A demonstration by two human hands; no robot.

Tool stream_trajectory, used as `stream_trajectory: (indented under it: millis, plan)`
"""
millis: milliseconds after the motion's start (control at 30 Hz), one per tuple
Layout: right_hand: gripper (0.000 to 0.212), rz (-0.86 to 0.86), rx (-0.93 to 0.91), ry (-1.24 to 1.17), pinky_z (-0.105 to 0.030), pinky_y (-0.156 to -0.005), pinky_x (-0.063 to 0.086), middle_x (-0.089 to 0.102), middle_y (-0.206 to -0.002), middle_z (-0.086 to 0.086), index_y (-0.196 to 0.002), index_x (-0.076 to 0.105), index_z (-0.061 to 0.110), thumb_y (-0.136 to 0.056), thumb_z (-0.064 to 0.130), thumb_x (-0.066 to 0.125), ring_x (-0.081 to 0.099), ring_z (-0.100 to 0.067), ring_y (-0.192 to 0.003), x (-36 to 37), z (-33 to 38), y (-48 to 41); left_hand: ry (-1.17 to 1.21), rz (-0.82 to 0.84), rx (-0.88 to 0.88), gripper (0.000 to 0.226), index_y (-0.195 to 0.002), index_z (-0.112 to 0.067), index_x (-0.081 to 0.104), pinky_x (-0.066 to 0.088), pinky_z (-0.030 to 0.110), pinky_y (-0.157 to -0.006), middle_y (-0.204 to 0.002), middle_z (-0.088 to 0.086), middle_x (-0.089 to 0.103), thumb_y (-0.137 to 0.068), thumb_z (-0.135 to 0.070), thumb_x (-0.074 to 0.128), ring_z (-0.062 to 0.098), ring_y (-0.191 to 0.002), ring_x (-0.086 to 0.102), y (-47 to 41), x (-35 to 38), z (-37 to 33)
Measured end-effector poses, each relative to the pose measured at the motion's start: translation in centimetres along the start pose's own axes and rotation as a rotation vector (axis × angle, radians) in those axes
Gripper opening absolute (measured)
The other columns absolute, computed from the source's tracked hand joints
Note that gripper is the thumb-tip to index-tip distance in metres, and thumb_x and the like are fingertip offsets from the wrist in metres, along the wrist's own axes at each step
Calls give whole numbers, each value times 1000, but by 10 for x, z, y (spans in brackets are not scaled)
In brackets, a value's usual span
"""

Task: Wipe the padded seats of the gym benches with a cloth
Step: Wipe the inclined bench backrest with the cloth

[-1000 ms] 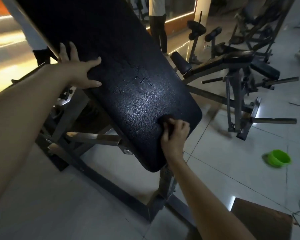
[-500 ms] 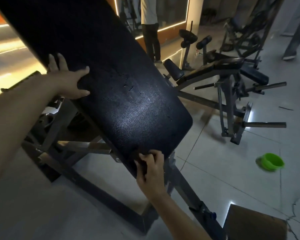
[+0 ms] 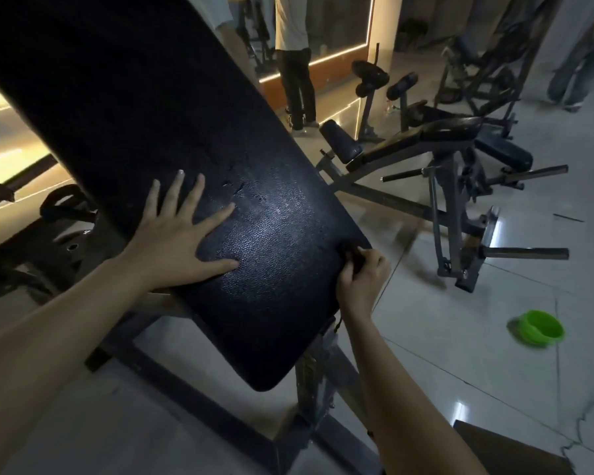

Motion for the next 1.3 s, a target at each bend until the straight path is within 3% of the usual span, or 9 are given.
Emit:
stream_trajectory:
  millis: [133, 300, 567, 667, 833, 1100, 1300]
  plan:
    - [24, 14, 94, 66, -39, -95, 39, 43, -110, -14, -111, 57, 1, -88, 6, 58, 45, -36, -108, 0, -24, -41, -14, -59, -16, 101, -152, -49, 9, -12, 56, -117, -163, 14, -9, -65, -98, 12, 34, -149, -16, -4, 1, -1]
    - [19, 31, 100, 37, -51, -95, 40, 43, -112, -15, -107, 54, 1, -91, 8, 59, 43, -34, -108, 2, -29, -42, -10, 10, -15, 102, -149, -52, -8, -21, 53, -113, -160, 12, -25, -60, -98, 10, 32, -145, -29, -9, 7, 0]
    - [12, 131, -146, -11, -29, -84, 37, 49, -99, -12, -96, 57, 4, -87, 11, 60, 37, -10, -94, 3, 22, 21, 17, 78, -32, 108, -149, -54, -7, -28, 50, -109, -159, 12, -29, -53, -100, 8, 30, -143, -33, -11, 7, 3]
    - [14, 172, -188, -26, -31, -82, 39, 49, -99, -10, -96, 58, 4, -87, 15, 61, 40, -11, -92, 4, 42, 47, 31, 110, -30, 109, -149, -54, -4, -31, 47, -106, -159, 11, -27, -52, -102, 13, 29, -144, -32, -13, 5, 2]
    - [21, 222, -233, -58, -44, -80, 44, 48, -99, -8, -96, 58, 5, -90, 25, 57, 45, -19, -92, 2, 64, 93, 34, 154, -45, 107, -150, -53, 1, -21, 53, -113, -160, 12, -26, -56, -98, 27, 30, -145, -29, -11, 4, 0]
    - [16, 355, -433, -22, -41, -75, 43, 48, -101, -8, -95, 60, 6, -90, 22, 61, 47, -23, -90, 4, 105, 184, 63, 171, -38, 107, -151, -51, 5, -20, 53, -114, -160, 12, -25, -58, -95, 34, 30, -145, -29, -8, 1, -3]
    - [17, 297, -431, 77, -42, -73, 43, 52, -100, -10, -97, 62, 9, -88, 24, 61, 50, -26, -88, 5, 108, 158, 42, 202, -42, 96, -153, -47, 6, -17, 54, -116, -160, 15, -25, -74, -84, 46, 34, -145, -27, -6, 0, -12]
Point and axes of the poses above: each hand's wrist, its own y-axis away from the middle knuckle, its own x-axis out of the palm, z = x × y, the point moved 10 cm from there along -y, towards the middle knuckle
